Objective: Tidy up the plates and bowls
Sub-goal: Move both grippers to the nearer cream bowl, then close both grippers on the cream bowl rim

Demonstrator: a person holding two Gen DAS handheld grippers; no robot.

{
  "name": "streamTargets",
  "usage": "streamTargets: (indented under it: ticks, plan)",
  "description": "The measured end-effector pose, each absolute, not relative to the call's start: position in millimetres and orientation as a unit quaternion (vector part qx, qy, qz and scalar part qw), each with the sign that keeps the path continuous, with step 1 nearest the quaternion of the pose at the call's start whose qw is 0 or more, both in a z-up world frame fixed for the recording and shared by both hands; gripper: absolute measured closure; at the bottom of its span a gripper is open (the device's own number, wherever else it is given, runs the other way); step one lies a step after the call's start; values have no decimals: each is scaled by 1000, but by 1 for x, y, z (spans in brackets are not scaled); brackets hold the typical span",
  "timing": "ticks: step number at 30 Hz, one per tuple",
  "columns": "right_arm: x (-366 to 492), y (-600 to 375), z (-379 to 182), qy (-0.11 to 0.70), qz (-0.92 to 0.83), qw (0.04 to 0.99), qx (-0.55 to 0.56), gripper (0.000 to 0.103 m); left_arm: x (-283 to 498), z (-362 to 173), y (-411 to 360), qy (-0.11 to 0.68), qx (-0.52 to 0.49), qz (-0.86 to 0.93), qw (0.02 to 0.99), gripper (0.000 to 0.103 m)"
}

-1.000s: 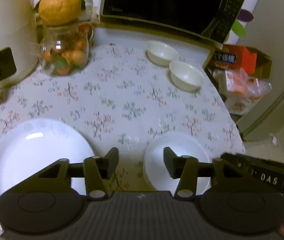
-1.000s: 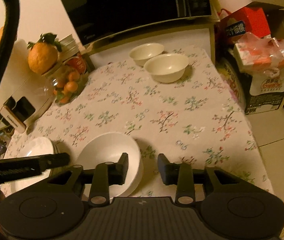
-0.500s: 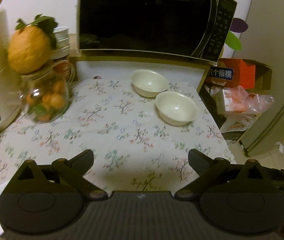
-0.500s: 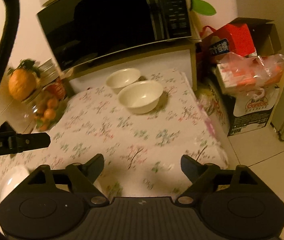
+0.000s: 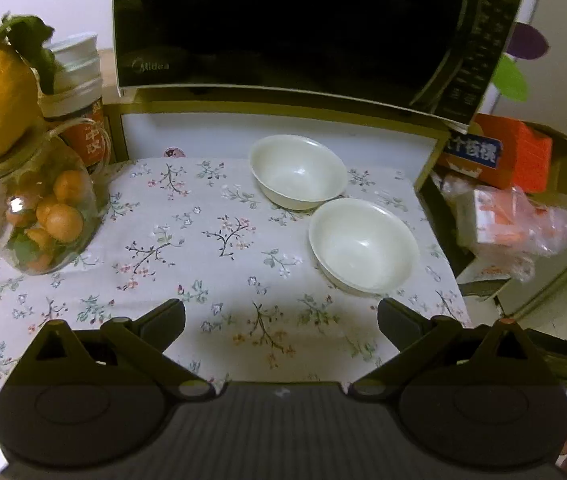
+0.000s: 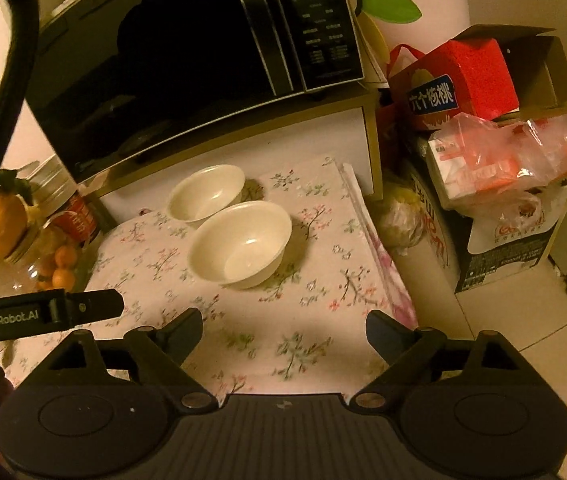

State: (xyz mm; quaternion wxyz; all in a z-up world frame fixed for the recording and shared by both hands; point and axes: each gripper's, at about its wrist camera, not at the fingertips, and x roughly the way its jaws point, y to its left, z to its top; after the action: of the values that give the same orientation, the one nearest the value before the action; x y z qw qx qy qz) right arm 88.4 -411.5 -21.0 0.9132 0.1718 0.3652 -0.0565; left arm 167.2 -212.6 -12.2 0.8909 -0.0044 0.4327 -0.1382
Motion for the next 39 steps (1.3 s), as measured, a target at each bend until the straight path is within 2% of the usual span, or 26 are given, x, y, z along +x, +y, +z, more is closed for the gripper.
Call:
streamTargets:
  ticks: [3,10,14,18,23,24,25,27,39]
  plan:
    - [99,-418,-24,367,-55,911,180,14,179,-17,-214,436,-16,-136,889,2]
    - [133,-425,-35,377,-44,902,203,17,206,-28,-227,445,-26,-133,885,12]
    - [157,-430,-42,388,-36,892,231,29,221,-40,-236,457,-30,-135,879,22]
    - [176,-428,-53,408,-34,882,234,46,231,-51,-246,463,-14,-136,876,42]
    - [186,-427,-63,418,-39,877,234,65,239,-59,-252,465,-12,-151,872,57]
    - [187,-426,-65,421,-38,875,236,71,242,-60,-253,468,-13,-153,870,65]
    - [189,-426,-67,423,-36,874,235,75,243,-62,-254,472,-15,-157,868,77]
    - [192,-424,-69,430,-36,872,230,90,243,-63,-254,477,-21,-171,862,92]
    - [164,-419,-48,417,-19,880,227,92,211,-38,-245,460,-25,-196,866,93]
